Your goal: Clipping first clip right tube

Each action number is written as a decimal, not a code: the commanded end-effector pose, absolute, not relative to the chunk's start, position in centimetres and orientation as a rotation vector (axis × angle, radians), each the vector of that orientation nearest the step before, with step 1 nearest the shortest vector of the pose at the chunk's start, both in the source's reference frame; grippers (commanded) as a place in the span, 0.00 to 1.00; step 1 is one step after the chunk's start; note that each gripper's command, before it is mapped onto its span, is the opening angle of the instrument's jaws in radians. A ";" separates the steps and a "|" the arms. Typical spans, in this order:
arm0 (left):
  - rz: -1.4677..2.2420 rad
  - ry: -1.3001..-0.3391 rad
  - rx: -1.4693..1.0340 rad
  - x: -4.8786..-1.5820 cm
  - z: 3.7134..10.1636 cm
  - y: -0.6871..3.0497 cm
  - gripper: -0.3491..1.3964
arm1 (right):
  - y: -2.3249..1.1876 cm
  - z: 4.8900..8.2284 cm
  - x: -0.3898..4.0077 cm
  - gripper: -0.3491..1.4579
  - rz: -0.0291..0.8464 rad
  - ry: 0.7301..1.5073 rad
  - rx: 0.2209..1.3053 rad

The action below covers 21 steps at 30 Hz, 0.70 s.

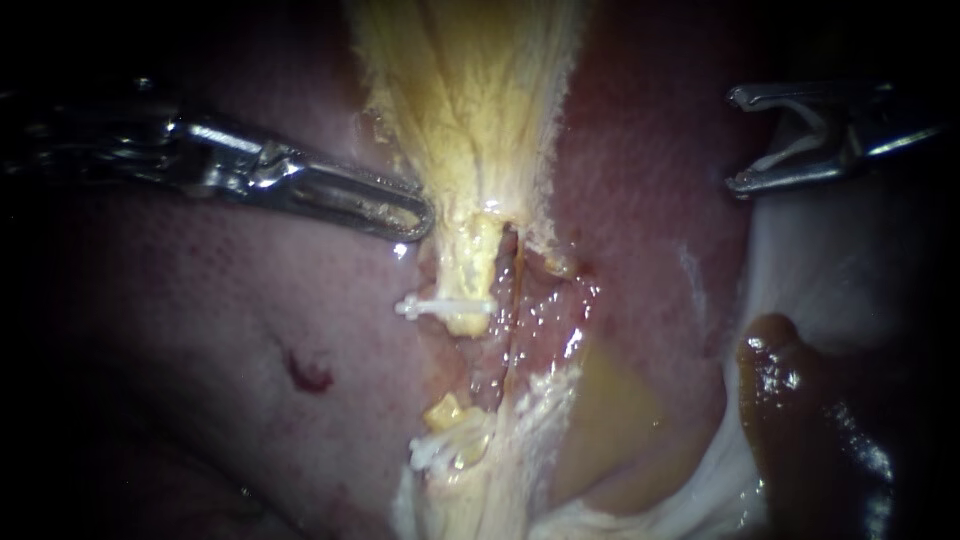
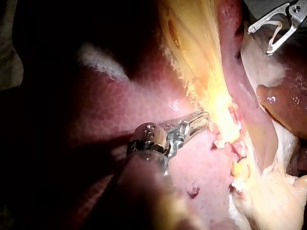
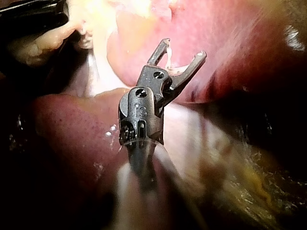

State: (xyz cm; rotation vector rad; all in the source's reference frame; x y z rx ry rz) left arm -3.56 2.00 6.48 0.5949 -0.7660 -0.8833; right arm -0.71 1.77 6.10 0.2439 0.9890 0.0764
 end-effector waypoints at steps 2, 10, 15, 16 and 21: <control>-0.883 -0.766 0.594 -3.56 6.47 1.99 0.00 | 1.77 6.10 -0.71 0.46 0.076 0.989 0.244; -0.879 -0.766 0.601 -3.48 6.42 2.01 0.00 | 1.76 6.10 -0.71 0.46 0.077 0.989 0.243; -0.882 -0.767 0.601 -3.33 6.26 2.12 0.00 | 1.76 6.09 -0.70 0.46 0.078 0.991 0.242; -0.885 -0.764 0.596 -3.30 6.22 2.14 0.00 | 1.76 6.09 -0.70 0.46 0.078 0.991 0.242; -0.904 -0.778 0.585 -3.13 5.97 2.28 0.00 | 1.76 6.09 -0.70 0.46 0.079 0.991 0.242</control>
